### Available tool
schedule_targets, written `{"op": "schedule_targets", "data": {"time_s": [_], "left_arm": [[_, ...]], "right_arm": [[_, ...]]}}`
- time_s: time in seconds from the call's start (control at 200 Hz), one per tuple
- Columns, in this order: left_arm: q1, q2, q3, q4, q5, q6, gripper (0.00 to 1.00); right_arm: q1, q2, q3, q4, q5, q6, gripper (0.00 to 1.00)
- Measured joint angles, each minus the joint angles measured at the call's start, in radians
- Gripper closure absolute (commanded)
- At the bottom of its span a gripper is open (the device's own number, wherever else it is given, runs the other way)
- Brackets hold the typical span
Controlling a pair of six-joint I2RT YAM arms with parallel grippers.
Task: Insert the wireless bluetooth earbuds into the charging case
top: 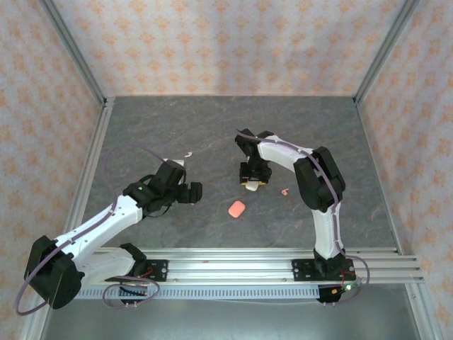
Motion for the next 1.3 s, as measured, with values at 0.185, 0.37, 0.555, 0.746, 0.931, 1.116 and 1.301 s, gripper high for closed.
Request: {"op": "schedule_targets", "data": {"time_s": [0.185, 0.37, 0.555, 0.746, 0.931, 1.116, 1.301], "left_arm": [[0.0, -0.008, -0.015, 0.019, 0.023, 0.0, 0.04], [0.0, -0.047, -0.034, 0.071, 0.072, 0.008, 0.06], [0.0, -0.107, -0.081, 0.222, 0.157, 0.006, 0.08], [-0.007, -0.115, -0.129, 0.436, 0.233, -0.006, 0.1], [-0.034, -0.081, -0.143, 0.617, 0.265, -0.02, 0.17], [-0.078, 0.039, -0.143, 0.806, 0.31, -0.039, 0.27], [-0.131, 0.139, -0.109, 0.934, 0.342, -0.038, 0.35]], "right_arm": [[0.003, -0.003, 0.002, 0.005, -0.007, 0.029, 0.62], [0.008, -0.034, -0.028, 0.052, -0.052, 0.06, 0.65], [0.019, -0.143, -0.043, 0.097, -0.106, 0.112, 0.65], [0.02, -0.286, -0.042, 0.132, -0.15, 0.159, 0.65], [0.023, -0.375, -0.036, 0.134, -0.186, 0.194, 0.65], [0.031, -0.435, -0.029, 0.133, -0.219, 0.223, 0.65], [0.032, -0.473, -0.024, 0.131, -0.237, 0.237, 0.64]]}}
